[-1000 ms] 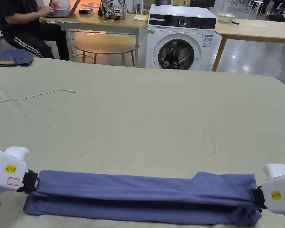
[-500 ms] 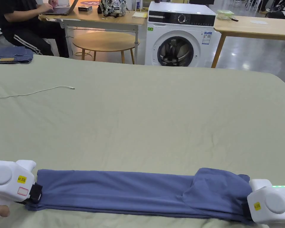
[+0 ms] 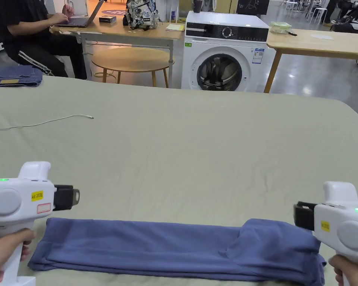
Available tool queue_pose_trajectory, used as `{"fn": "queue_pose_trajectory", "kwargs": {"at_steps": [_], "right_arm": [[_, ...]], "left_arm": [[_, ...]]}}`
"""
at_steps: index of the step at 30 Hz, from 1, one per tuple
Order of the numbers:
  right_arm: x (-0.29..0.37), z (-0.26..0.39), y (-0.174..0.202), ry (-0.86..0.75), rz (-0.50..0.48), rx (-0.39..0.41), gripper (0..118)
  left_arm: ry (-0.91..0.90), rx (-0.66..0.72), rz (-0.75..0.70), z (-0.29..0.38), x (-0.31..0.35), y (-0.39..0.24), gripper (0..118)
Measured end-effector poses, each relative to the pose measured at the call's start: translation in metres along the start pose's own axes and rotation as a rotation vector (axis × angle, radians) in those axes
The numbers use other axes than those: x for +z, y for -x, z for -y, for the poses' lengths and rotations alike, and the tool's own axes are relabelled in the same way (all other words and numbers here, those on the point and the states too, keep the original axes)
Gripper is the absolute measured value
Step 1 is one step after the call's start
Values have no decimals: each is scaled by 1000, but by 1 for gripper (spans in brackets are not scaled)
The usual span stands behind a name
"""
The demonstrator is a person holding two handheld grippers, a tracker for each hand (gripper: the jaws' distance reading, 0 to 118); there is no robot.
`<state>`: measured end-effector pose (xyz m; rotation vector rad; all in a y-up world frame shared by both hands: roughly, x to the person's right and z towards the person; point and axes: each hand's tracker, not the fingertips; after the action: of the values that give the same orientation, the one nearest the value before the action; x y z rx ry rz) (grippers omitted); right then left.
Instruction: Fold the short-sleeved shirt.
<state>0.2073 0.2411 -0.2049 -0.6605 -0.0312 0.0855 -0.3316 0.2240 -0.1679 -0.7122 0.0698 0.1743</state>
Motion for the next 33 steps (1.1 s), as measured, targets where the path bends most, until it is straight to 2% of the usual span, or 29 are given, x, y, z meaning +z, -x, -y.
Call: {"fn": "queue_pose_trajectory", "kwargs": {"at_steps": [2, 4, 8, 10, 11, 12, 14, 15, 19, 23, 28, 30, 32, 33], "right_arm": [[5, -4, 13, -126, -25, -22, 74], [9, -9, 31, -210, -27, -22, 62], [1, -13, 50, -352, -37, -37, 13], [6, -12, 65, -406, -41, -53, 6], [7, -13, 67, -422, -60, -69, 0], [5, -14, 69, -442, -65, -90, 0], [3, -14, 73, -483, -54, -101, 0], [4, -15, 74, -501, -67, -108, 0], [13, -14, 86, -556, -55, -91, 0], [16, -13, 92, -571, -49, -65, 0], [15, -11, 93, -556, -50, -68, 0], [14, -11, 93, -544, -54, -59, 0], [12, -10, 95, -533, -58, -44, 0], [11, -9, 97, -530, -61, -37, 0]], "left_arm": [[-117, -19, -11, -5, 6, -14, 51], [-256, -54, -42, -6, 11, -29, 51], [-442, -121, -127, -6, 21, -58, 51], [-502, -137, -142, -6, 26, -68, 51], [-518, -141, -153, -10, 19, -65, 46], [-547, -139, -168, -10, 20, -67, 36], [-583, -151, -178, -8, 23, -72, 6], [-601, -156, -195, -6, 24, -75, 0], [-659, -154, -183, -2, 32, -79, 0], [-615, -154, -159, -5, 37, -71, 0], [-397, -94, -161, -8, 36, -24, 0], [-286, -46, -112, -7, 30, 7, 0], [-79, 30, -66, -2, 25, 32, 0], [-61, 58, -16, 1, 19, 47, 0]]}}
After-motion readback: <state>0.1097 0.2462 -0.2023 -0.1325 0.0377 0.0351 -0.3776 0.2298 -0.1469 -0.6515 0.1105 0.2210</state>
